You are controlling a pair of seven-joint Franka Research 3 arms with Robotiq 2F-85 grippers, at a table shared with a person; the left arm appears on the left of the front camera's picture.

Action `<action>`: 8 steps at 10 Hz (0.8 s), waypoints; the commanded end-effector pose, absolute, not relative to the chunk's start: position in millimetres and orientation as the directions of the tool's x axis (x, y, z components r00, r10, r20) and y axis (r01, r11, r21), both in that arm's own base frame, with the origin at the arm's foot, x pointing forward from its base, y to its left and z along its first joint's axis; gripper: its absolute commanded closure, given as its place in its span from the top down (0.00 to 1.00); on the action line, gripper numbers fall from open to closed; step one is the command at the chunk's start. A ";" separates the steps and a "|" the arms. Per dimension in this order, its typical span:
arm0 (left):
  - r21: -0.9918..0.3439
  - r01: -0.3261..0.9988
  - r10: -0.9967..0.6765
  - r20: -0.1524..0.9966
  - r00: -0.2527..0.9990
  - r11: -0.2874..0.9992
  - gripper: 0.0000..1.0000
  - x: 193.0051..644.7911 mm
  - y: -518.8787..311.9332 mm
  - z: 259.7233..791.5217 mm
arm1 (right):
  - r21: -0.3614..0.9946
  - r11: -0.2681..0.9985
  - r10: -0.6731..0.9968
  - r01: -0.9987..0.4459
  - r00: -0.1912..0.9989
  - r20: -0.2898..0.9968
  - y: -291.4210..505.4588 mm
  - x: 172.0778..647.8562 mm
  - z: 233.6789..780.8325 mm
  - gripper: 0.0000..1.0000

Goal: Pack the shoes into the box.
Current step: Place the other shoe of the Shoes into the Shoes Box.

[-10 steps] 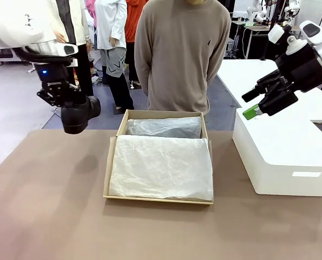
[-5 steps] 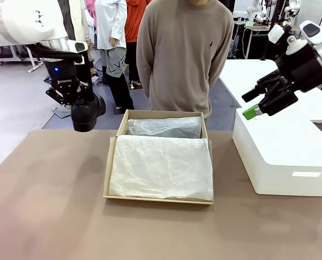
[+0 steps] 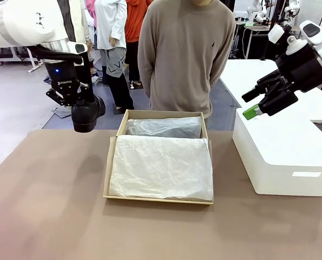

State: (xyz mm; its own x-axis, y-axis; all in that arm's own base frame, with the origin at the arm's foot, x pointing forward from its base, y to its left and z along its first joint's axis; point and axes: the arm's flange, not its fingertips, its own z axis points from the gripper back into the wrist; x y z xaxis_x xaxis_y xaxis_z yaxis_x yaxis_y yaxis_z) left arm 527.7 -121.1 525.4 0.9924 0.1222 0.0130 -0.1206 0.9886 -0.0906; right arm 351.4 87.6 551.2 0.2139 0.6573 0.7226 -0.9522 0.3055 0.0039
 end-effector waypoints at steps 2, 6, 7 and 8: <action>-0.085 -0.399 0.406 0.082 0.910 0.913 0.00 530.4 -164.5 542.3 | -0.005 0.284 0.641 -0.959 0.186 0.745 88.9 354.2 550.9 1.00; -0.038 -0.628 0.629 0.082 0.773 0.777 0.00 532.9 -245.6 554.2 | -0.005 0.284 0.641 -0.959 0.186 0.745 88.9 354.2 550.9 1.00; -0.019 -0.662 0.661 0.080 0.746 0.750 0.00 533.0 -262.6 554.0 | -0.005 0.284 0.641 -0.959 0.186 0.745 88.9 354.2 550.9 1.00; -0.050 -0.670 0.672 0.073 0.737 0.741 0.00 530.8 -278.5 554.0 | -0.005 0.284 0.641 -0.959 0.186 0.745 88.9 354.2 550.9 1.00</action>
State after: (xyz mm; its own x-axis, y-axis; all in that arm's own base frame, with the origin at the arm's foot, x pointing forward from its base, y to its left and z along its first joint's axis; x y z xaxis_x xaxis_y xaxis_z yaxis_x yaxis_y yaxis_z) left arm 521.5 -270.1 543.5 0.7558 0.6512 0.0683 -0.6491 0.7589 -0.0529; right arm 351.4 87.6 551.3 0.2138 0.6574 0.7226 -0.9521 0.3057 0.0037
